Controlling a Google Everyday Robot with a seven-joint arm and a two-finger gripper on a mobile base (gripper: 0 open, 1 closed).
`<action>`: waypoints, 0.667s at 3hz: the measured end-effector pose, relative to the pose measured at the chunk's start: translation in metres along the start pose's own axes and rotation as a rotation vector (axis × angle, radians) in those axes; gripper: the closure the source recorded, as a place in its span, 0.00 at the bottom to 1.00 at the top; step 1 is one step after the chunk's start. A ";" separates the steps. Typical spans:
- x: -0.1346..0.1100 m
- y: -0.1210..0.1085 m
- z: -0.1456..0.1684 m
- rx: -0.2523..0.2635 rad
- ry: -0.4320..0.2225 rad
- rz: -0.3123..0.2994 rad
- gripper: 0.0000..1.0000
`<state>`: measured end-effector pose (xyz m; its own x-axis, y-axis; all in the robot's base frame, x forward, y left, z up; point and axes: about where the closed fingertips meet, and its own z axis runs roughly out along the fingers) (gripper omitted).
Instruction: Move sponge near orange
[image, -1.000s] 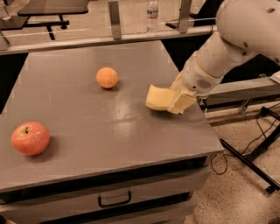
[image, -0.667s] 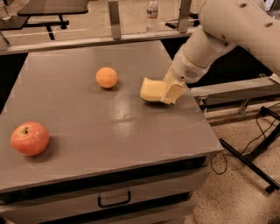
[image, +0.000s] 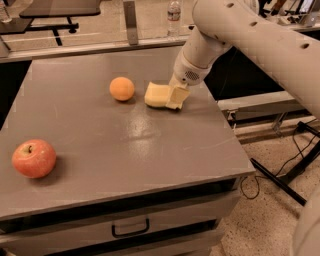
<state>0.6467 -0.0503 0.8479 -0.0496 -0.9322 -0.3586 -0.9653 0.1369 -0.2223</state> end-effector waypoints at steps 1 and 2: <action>-0.016 -0.007 0.005 -0.002 -0.010 -0.012 0.87; -0.030 -0.010 0.009 -0.013 -0.017 -0.022 0.55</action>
Offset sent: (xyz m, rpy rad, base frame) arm 0.0184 0.0398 0.0100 0.0161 0.0040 0.0375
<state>0.6607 -0.0206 0.8525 -0.0242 -0.9292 -0.3688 -0.9695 0.1118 -0.2181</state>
